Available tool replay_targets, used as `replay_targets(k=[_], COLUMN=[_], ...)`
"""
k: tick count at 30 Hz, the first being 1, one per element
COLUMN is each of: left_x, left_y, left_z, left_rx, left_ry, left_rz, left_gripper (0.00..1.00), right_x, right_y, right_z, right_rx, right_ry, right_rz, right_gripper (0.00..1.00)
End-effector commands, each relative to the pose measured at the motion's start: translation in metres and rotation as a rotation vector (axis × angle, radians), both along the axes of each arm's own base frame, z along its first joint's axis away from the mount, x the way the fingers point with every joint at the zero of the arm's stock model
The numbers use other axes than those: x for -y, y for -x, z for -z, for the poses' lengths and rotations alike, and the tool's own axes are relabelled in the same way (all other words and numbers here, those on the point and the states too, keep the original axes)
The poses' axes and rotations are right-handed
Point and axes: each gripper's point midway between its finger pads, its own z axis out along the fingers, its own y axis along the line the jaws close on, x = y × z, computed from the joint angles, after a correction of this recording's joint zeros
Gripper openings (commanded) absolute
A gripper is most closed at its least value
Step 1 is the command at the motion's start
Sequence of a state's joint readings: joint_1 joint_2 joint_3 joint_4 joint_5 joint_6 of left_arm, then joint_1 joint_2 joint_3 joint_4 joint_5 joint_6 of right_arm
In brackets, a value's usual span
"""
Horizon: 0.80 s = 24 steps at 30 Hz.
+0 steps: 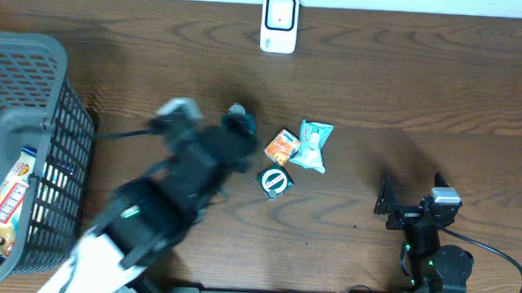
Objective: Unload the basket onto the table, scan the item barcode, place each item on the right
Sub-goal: 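Carry the dark green box out and set it below the wipes, then reach into the basket and grasp the yellow wipes bag, left gripper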
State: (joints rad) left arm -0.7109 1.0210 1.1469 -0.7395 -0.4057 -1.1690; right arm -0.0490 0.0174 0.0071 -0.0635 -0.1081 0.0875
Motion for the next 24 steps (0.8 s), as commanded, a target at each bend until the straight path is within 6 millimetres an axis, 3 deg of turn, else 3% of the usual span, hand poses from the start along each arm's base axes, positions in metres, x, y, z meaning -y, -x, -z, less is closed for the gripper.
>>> replay_targets(k=[1,9,14,17,19,24], left_x=[-0.078,-0.184,-0.250,-0.283,-0.301,-0.348], left_y=[0.001,0.018,0.035,0.036,0.032,0.031], left_z=[-0.055,-0.143,-0.165,-0.153,-0.134,-0.066], left_rx=[0.188,0.327,0.289,0.183,0.093,-0.112], left_ry=[-0.068,-0.260,-0.313,-0.310,-0.269,0.030], left_rz=[-0.246,-0.508,-0.762,-0.843,-0.855,-1.001], left_gripper=[0.98,0.98,0.98,0.98,0.98,0.98], right_x=[-0.001,-0.001,-0.001,-0.001,-0.001,-0.001], right_y=[0.000,0.000,0.000,0.000,0.000,0.000], right_z=[0.001,0.001,0.001,0.001,0.001,0.001], right_rx=[-0.002,-0.002,-0.002,-0.002,-0.002,-0.002], right_ry=[-0.009,-0.009,-0.009,-0.009,-0.009,-0.009], right_rz=[-0.006,-0.006,-0.006,-0.006,-0.006,-0.006], right_gripper=[0.99,0.99,0.99,0.99,0.99,0.99])
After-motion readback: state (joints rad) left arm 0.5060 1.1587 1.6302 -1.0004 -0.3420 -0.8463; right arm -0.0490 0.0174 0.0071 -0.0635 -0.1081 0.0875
